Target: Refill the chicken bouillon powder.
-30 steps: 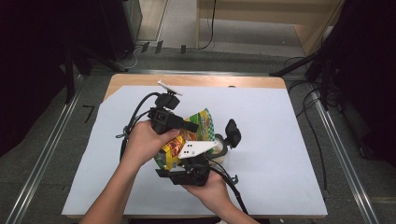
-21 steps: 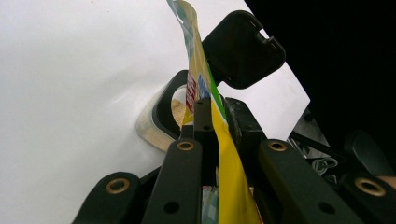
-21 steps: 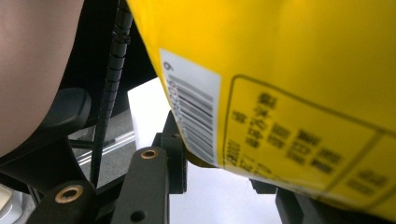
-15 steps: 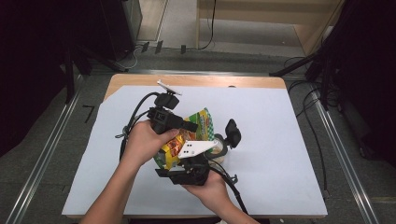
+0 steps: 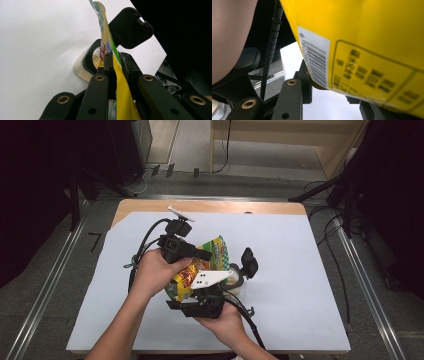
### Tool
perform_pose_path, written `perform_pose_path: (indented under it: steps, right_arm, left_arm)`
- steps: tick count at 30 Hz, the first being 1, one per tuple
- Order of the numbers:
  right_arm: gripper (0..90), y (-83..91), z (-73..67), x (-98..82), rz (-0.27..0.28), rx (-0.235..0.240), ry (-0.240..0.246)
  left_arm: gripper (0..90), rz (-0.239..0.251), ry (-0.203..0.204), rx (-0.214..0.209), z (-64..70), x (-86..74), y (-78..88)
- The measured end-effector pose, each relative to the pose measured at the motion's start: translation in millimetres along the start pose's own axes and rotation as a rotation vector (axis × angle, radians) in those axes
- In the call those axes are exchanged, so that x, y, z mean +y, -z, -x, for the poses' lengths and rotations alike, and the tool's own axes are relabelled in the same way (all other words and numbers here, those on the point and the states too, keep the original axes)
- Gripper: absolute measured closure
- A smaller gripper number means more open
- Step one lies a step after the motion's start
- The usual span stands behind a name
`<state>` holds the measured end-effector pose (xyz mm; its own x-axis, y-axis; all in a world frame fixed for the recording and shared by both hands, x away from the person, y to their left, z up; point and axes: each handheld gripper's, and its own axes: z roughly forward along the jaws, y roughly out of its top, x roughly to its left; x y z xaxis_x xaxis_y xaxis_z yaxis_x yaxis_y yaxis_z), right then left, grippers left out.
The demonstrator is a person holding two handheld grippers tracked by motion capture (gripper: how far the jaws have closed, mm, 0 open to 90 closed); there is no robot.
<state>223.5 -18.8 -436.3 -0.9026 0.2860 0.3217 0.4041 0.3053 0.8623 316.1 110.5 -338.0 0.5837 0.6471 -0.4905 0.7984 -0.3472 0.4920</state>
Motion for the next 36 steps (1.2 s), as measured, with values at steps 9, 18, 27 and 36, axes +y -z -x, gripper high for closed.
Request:
perform_pose_path:
  steps: [9, 18, 27, 36]
  right_arm:
    - [66.1, 0.8, 2.5, 1.0, 0.004, -0.014, 0.017]
    - [66.2, -0.4, 5.2, 3.5, 0.007, -0.014, 0.029]
    - [66.8, -1.6, 7.6, -2.1, 0.011, -0.004, -0.004]
    - [66.8, 0.6, 11.2, -2.5, 0.016, -0.005, -0.018]
  left_arm:
    - [84.6, 0.04, -0.02, 0.012, 3.4, 0.7, 2.6]
    - [84.7, 0.044, -0.019, 0.027, 2.2, 1.4, 3.5]
    - [84.6, 0.025, -0.018, 0.034, 3.3, 2.5, -3.6]
    - [84.6, 0.014, -0.021, 0.03, 3.6, 7.0, -7.5]
